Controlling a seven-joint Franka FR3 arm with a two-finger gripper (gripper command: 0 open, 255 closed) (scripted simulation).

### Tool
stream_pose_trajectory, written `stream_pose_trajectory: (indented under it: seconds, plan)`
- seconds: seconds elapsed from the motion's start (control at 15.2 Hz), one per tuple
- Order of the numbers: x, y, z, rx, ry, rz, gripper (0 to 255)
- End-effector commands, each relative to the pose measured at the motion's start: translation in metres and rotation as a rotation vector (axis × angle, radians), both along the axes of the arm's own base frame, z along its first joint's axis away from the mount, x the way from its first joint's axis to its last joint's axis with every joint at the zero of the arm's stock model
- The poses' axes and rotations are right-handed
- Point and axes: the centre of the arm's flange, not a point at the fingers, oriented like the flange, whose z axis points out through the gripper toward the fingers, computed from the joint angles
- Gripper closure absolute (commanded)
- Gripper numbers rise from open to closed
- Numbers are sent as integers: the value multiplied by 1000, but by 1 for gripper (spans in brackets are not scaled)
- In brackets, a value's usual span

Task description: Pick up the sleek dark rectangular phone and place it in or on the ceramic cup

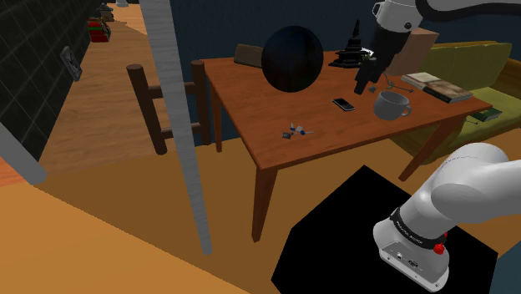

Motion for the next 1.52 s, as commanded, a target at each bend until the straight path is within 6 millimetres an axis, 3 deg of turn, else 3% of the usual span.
stream_pose_trajectory:
  seconds: [0.0,1.45]
  plan:
    - [0,0,0,0,0,0,0]
    - [144,-237,-134,123,51,-137,0]
